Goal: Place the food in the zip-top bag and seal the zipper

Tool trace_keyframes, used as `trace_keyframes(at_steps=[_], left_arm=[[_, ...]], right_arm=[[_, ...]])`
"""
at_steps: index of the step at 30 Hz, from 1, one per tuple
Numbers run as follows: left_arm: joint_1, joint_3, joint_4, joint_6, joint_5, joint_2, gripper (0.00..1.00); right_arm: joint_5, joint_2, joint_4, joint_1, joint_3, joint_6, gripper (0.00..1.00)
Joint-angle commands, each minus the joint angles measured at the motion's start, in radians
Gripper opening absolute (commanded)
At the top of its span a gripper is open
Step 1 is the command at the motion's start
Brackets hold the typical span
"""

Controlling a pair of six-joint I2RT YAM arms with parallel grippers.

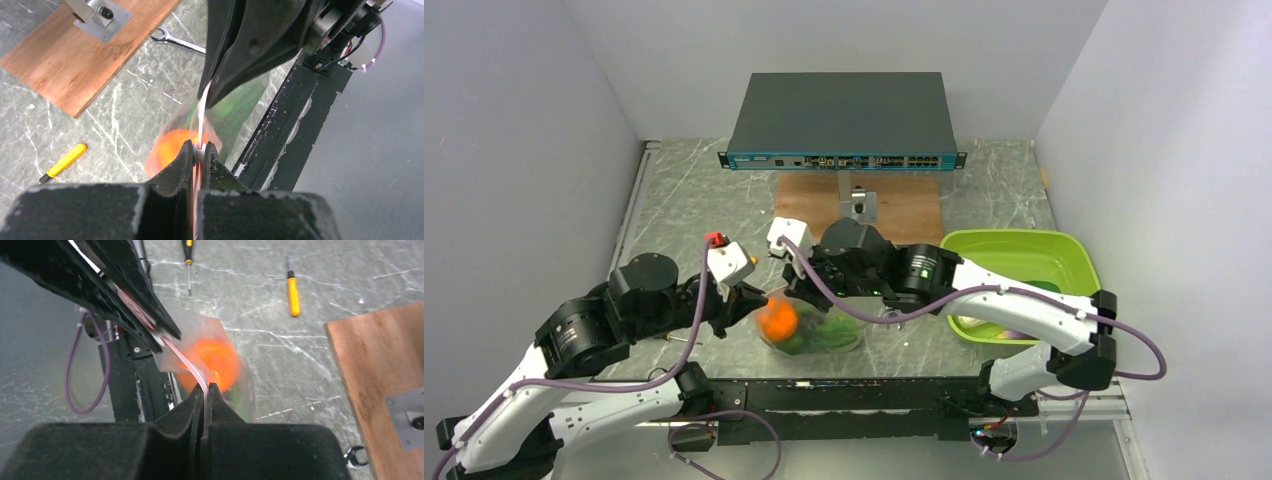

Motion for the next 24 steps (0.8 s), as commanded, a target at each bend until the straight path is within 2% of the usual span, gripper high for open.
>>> trace_keyframes(at_steps=[1,4,13,14,16,18,21,24], left_arm=[[0.0,0.054,-0.078,-0.01,-0.067,-0.065,0.0],[0.0,0.056,-0.088,-0.013,-0.072,-0.087,0.04],[0.0,0.107,-0.152,-0.04,-0.137,-0.117,0.1],[0.0,0.113,-0.158,-0.045,-0.147,-0.122,0.13],[-0.001,0.132,-0.172,-0.068,-0.175,-0.135,0.33],[0.0,0.156,-0.178,-0.111,-0.223,-0.15,0.47],[0.0,0.19,-0.168,-0.181,-0.285,-0.187,0.51],[-0.001,0.204,-0.136,-0.251,-0.351,-0.253,0.59]], right_arm=[[0.242,-0.131,0.045,-0.033,-0.069,0.03,0.0],[0.212,-0.156,0.051,-0.034,-0.09,0.03,0.0],[0.263,-0.166,0.08,-0.033,-0.104,0.085,0.0],[0.259,-0.168,0.082,-0.033,-0.099,0.09,0.0],[0.239,-0.163,0.094,-0.031,-0.081,0.112,0.0],[0.196,-0.155,0.137,-0.031,-0.076,0.159,0.0],[0.169,-0.131,0.26,-0.021,-0.094,0.267,0.0],[0.168,-0.069,0.359,-0.011,-0.066,0.364,0.0]])
